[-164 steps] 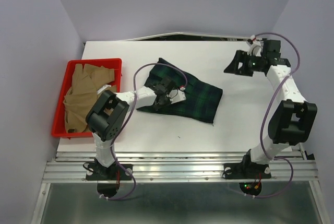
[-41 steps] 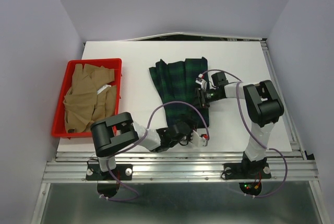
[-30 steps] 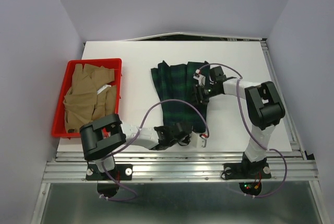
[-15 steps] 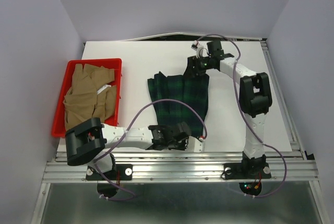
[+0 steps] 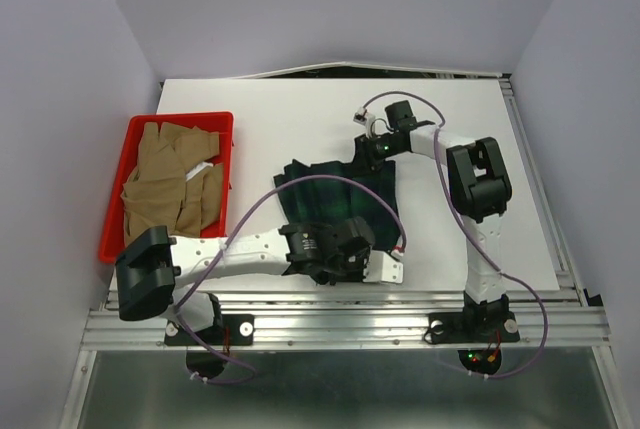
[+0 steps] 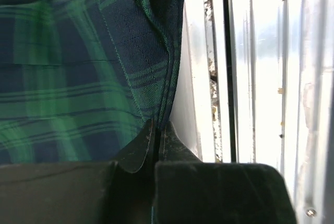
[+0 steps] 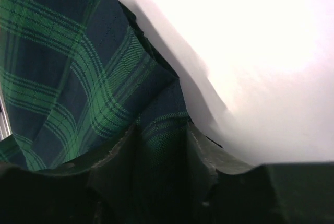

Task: Fold and stack the skirts
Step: Fold the skirt

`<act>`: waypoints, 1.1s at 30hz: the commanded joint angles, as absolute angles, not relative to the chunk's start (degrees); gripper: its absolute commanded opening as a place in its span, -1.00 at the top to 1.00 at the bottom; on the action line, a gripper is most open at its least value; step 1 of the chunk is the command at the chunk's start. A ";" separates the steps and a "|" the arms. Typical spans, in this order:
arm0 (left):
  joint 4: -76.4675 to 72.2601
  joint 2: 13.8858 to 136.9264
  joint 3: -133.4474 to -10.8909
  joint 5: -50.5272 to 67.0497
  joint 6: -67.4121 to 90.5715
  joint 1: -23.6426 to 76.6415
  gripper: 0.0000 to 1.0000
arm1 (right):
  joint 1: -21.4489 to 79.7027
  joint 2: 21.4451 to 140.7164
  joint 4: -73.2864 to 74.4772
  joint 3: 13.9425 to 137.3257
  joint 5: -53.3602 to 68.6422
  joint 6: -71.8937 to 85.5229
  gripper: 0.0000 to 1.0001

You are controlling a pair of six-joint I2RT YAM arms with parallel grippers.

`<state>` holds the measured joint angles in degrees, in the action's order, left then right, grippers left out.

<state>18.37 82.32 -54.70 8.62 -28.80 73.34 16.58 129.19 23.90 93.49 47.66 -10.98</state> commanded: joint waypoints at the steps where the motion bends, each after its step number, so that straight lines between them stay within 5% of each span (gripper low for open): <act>1: 25.04 80.42 -64.41 13.80 -28.30 71.37 1.00 | 19.42 126.31 26.46 85.79 46.58 -15.38 0.19; 15: 35.24 90.87 -82.52 19.95 -35.68 50.12 1.00 | 22.41 120.06 25.05 75.06 46.49 -19.42 0.40; 33: 22.08 100.28 -78.32 17.93 -45.95 39.73 1.00 | 22.94 119.97 25.66 75.50 47.46 -19.86 0.41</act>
